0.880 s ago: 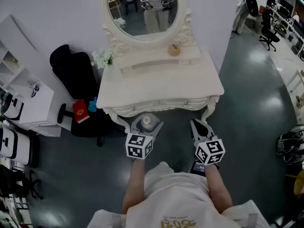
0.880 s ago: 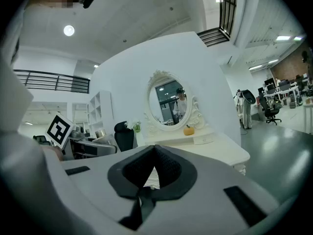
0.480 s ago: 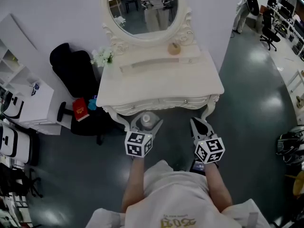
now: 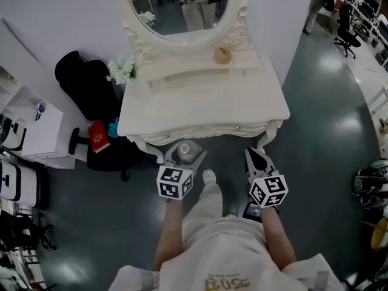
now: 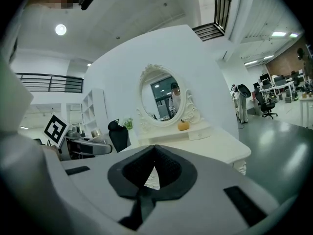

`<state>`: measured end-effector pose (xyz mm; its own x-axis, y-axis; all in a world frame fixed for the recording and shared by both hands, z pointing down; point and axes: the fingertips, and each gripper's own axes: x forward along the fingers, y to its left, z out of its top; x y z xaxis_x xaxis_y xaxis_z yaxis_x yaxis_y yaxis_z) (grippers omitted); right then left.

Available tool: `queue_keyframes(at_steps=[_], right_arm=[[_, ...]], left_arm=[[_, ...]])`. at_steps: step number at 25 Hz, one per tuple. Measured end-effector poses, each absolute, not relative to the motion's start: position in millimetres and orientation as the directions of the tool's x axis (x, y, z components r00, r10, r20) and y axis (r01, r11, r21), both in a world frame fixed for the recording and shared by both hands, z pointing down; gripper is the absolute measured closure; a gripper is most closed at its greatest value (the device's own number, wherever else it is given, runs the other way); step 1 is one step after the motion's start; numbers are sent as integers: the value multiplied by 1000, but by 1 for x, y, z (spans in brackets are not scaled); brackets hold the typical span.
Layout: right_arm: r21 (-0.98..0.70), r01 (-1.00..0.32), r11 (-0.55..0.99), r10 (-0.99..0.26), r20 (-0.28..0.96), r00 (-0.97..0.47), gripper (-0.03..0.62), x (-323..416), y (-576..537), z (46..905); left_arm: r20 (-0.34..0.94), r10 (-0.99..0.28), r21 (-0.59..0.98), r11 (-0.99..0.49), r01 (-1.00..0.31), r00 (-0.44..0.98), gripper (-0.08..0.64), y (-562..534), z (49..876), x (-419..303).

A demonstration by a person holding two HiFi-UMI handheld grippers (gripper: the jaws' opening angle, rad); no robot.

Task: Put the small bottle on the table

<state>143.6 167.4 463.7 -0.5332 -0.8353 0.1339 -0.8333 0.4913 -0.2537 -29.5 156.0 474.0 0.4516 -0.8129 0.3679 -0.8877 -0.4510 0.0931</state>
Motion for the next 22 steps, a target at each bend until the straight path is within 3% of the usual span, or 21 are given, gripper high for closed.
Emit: queue_keyframes(at_steps=[8,22], right_arm=[[-242,-867,435,-859,179,-480,580,143,58,476],[-243,-882,404,-848,262,-460,580,81,-127,487]], left_arm=[[370,-795,122,-471,-874,481,212,39,484,-39],[376,-739,149,-546,-824,558,212,-164,495,-83]])
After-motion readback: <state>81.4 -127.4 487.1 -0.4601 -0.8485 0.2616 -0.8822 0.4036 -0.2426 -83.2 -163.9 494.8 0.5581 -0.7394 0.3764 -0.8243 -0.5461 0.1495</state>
